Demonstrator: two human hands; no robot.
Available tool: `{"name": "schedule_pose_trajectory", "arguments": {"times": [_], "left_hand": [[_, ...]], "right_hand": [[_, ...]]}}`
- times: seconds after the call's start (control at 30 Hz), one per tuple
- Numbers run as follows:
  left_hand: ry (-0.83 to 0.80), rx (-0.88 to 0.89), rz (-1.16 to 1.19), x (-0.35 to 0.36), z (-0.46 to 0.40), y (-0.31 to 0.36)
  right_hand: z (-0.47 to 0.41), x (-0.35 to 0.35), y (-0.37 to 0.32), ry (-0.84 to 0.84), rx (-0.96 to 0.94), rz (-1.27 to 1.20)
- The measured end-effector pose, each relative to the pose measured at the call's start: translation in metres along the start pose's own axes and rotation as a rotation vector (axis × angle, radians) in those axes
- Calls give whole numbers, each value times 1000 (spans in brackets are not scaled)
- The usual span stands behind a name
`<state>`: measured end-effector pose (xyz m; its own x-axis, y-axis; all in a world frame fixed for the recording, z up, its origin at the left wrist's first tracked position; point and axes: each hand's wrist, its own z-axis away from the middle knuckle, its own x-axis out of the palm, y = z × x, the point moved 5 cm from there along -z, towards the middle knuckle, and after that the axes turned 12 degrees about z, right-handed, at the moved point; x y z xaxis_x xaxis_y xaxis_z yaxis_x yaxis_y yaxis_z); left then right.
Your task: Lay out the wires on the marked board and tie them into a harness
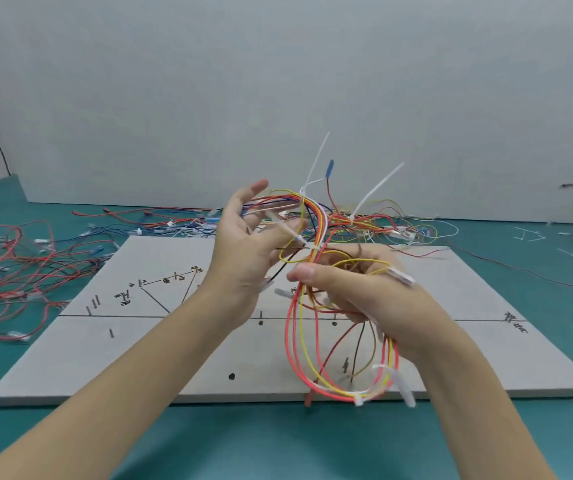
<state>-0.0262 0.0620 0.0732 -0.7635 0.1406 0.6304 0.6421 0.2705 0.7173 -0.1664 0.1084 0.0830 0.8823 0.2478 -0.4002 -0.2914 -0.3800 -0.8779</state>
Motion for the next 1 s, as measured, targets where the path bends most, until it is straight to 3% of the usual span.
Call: {"name": "schedule_pose_trajectory", "arguments": {"times": [0.13, 0.33, 0.43, 0.53, 0.7, 0.83, 0.93, 1.0], "left_hand": [[1, 17, -31, -6, -1, 7], [42, -85, -112, -34, 4, 5], [58, -172, -154, -56, 13, -5], [80, -240, -200, -74, 20, -11], [118, -292, -187, -81, 16, -13], [56, -319, -237, -77, 19, -19], [-20, -341, -467, -79, 20, -20], [-65, -343, -619, -83, 21, -20]], "right_hand": [[2, -2, -5, 11, -30, 185], [-11, -50, 11, 411, 127, 963], [-22, -88, 22, 548, 244, 1071], [-34, -149, 47, 672, 492, 1115], [-34, -216, 95, 882, 902, 875], [-35, -212, 124, 631, 1100, 928], [-38, -195, 137, 333, 1104, 1058], [-36, -182, 140, 240, 1077, 1066]]}}
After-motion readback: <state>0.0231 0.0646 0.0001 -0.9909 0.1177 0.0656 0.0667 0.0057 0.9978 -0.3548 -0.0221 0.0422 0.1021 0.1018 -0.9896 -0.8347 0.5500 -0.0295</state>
